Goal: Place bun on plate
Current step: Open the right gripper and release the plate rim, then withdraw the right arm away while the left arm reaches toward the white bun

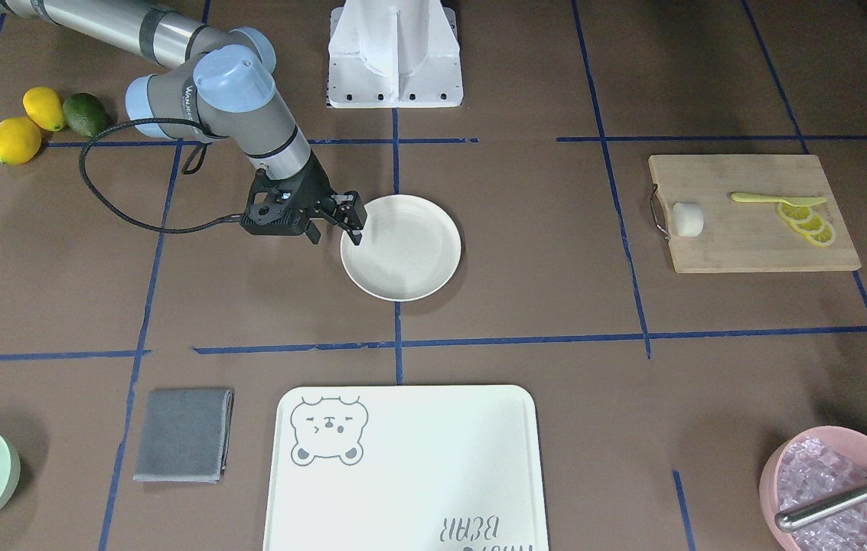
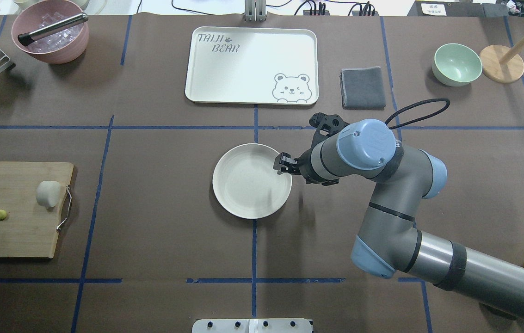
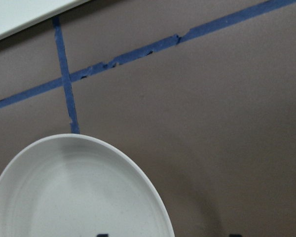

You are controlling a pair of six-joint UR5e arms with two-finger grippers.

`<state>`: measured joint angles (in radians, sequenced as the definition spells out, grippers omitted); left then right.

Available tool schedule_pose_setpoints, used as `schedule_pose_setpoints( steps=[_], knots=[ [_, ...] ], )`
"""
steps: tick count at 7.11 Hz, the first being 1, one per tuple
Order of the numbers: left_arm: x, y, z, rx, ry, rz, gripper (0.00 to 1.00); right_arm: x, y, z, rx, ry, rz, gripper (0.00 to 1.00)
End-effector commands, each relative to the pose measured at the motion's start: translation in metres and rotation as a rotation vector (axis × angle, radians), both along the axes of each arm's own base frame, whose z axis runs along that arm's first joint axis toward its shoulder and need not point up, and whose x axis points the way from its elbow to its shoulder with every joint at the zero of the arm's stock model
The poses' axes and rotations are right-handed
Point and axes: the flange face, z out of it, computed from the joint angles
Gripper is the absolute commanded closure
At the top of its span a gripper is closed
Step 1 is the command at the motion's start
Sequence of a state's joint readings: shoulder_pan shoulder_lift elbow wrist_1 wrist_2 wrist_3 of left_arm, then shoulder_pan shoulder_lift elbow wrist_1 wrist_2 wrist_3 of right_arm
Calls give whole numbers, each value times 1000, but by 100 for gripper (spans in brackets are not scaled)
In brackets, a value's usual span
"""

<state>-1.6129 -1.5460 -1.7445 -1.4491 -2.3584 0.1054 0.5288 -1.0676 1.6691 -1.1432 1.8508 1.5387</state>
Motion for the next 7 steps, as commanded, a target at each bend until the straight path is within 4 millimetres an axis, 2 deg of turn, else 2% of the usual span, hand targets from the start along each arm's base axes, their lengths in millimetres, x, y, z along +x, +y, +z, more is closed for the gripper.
schedule_pose_setpoints(
  steps=[1, 3, 4, 5, 6, 7],
  knots=[
    [50, -2, -72, -7, 18, -58, 0, 36, -14, -16, -2, 68, -15, 0],
    [136, 11, -135, -70, 51, -57, 0, 95, -32, -30, 85, 217, -99, 0],
    [162, 14, -148, -57, 74, -50, 0, 132, -50, -29, 136, 273, -132, 0],
    [195, 18, -158, -64, 97, -83, 0, 182, -68, -13, 167, 293, -182, 0],
    [240, 23, -159, -47, 61, -124, 2, 230, -81, 14, 185, 281, -228, 0],
    [272, 26, -137, -33, 18, -152, 2, 275, -93, 44, 212, 287, -266, 0]
  ],
)
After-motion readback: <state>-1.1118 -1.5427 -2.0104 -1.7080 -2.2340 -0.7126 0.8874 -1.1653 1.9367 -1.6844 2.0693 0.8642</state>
